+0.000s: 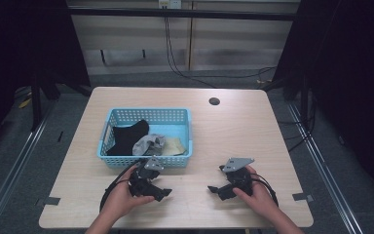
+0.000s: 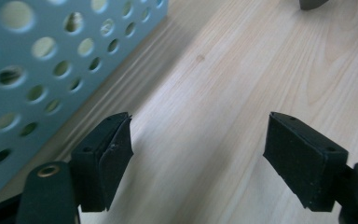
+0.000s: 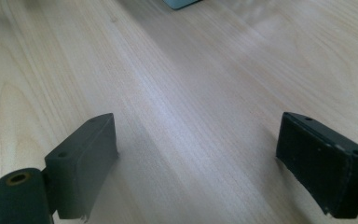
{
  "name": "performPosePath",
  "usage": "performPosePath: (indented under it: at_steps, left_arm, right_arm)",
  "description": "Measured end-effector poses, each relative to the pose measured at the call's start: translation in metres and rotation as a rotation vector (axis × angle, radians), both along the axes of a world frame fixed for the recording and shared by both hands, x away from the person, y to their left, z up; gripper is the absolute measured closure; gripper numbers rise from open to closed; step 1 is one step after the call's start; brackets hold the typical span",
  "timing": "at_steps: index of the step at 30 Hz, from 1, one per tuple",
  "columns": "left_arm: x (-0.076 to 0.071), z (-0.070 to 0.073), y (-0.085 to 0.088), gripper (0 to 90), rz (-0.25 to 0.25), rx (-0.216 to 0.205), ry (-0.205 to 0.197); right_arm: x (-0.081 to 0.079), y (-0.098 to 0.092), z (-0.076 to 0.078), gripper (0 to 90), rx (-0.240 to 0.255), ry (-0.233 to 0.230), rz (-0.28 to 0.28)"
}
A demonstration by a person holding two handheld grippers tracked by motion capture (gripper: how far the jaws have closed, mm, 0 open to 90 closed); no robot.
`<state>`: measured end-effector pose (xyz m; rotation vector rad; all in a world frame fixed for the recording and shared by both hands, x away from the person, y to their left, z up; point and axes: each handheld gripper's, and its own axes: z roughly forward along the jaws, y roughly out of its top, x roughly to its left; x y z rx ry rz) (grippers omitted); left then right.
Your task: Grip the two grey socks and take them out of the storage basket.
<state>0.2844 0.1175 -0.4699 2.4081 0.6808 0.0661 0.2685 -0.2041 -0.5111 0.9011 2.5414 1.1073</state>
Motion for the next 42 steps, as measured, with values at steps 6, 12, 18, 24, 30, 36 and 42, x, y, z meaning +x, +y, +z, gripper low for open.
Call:
performPosePath:
  at_steps: [6, 12, 18, 24, 30, 36, 42]
  left_arm:
    - [0.003, 0.015, 0.006, 24.5, 0.0, 0.059, 0.043]
    - [0.012, 0.033, 0.016, 24.9, 0.026, 0.083, 0.098]
    - [0.02, 0.048, 0.023, 25.0, 0.059, 0.118, 0.16]
    - [0.028, 0.066, 0.024, 25.1, 0.071, 0.133, 0.174]
    - [0.041, 0.08, 0.023, 25.2, 0.1, 0.146, 0.184]
    - [0.061, 0.09, 0.021, 25.2, 0.123, 0.157, 0.191]
    - [0.081, 0.093, 0.022, 25.5, 0.186, 0.153, 0.194]
  right_arm:
    - [0.0, 0.0, 0.0, 11.8, -0.002, 0.001, 0.0]
    - [0.0, 0.0, 0.0, 11.8, -0.002, 0.001, 0.0]
    - [0.0, 0.0, 0.0, 11.7, -0.003, 0.001, 0.0]
    - [0.0, 0.0, 0.0, 11.7, -0.002, 0.001, 0.0]
    - [0.0, 0.0, 0.0, 11.7, -0.002, 0.001, 0.0]
    - [0.0, 0.0, 0.0, 11.7, -0.001, 0.002, -0.002]
    - [0.0, 0.0, 0.0, 11.7, -0.001, -0.001, -0.001]
